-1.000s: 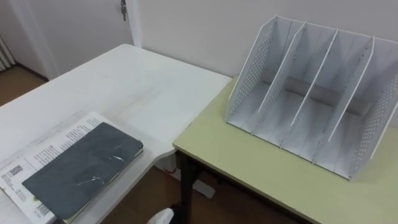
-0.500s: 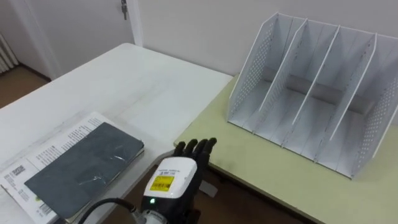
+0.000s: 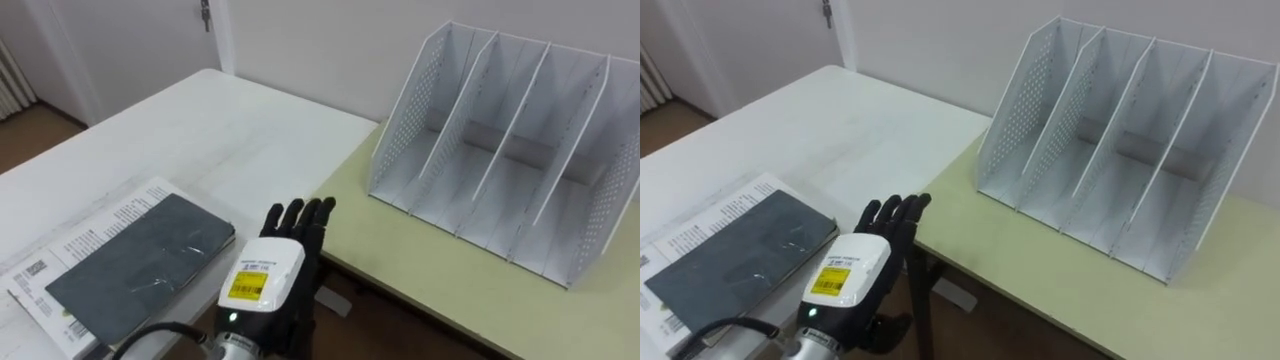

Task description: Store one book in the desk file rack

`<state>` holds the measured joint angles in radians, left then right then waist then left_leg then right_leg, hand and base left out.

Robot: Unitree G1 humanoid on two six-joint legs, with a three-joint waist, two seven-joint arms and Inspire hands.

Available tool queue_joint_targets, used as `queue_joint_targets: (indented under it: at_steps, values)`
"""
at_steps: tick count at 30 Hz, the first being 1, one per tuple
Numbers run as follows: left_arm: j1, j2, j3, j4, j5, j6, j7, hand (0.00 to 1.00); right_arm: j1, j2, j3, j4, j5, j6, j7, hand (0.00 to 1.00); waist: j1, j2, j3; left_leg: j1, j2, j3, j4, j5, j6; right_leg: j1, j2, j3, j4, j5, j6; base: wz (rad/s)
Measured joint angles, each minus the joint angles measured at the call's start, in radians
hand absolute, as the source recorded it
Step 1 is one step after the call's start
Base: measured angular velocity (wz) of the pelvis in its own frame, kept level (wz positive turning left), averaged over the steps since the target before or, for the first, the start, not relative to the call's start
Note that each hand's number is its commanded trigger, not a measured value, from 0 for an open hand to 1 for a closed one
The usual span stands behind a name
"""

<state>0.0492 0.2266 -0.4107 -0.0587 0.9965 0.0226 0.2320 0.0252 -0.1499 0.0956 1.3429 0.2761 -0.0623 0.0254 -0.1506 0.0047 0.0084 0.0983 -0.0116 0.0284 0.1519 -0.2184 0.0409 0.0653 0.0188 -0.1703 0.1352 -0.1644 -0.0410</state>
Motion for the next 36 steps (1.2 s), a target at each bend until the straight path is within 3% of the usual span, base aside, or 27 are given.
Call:
queue_joint_targets:
  at_steps: [5, 10, 18, 25, 31, 36]
  values:
    - [0.002, 0.002, 0.056, 0.060, 0.029, -0.022, 0.046, 0.00, 0.012, 0.001, -0.004, 0.000, -0.001, 0.001, -0.013, 0.00, 0.024, -0.002, -0.0026, 0.001, 0.001, -0.002, 0.000, 0.000, 0.000, 0.001, 0.001, 0.000, 0.000, 0.001, -0.001, -0.01]
    - [0.018, 0.014, 0.138, 0.099, 0.040, -0.011, 0.071, 0.00, 0.017, 0.000, -0.010, -0.002, 0.003, 0.013, -0.014, 0.00, 0.033, 0.001, -0.0045, 0.000, 0.000, -0.003, 0.001, 0.000, 0.000, 0.000, 0.001, -0.001, 0.000, 0.001, -0.001, 0.00]
    - [0.056, 0.013, 0.214, 0.099, 0.046, 0.003, 0.117, 0.00, 0.034, -0.005, -0.023, -0.001, 0.016, 0.020, -0.026, 0.00, 0.050, 0.018, -0.0156, -0.001, 0.000, -0.008, 0.001, 0.000, 0.000, 0.002, -0.001, -0.012, 0.000, 0.001, -0.001, 0.04]
    - [0.058, 0.015, 0.275, 0.097, 0.034, 0.005, 0.188, 0.00, 0.042, -0.013, -0.052, -0.006, 0.021, 0.021, -0.036, 0.00, 0.048, 0.044, -0.0104, 0.001, 0.000, -0.004, 0.000, 0.000, 0.000, 0.004, 0.000, -0.012, 0.000, 0.005, -0.004, 0.00]
    - [0.058, 0.020, 0.309, 0.098, 0.018, 0.005, 0.199, 0.00, 0.046, -0.014, -0.071, -0.006, 0.027, 0.035, -0.034, 0.00, 0.050, 0.044, -0.0097, 0.001, 0.000, -0.002, 0.001, 0.000, 0.000, 0.004, 0.000, -0.017, 0.001, 0.007, -0.006, 0.00]
    - [0.058, 0.023, 0.333, 0.098, 0.018, 0.029, 0.199, 0.00, 0.048, -0.015, -0.082, -0.006, 0.027, 0.047, -0.034, 0.00, 0.050, 0.045, -0.0090, 0.002, 0.000, -0.001, 0.001, 0.000, 0.000, 0.004, 0.000, -0.018, 0.001, 0.007, -0.006, 0.00]
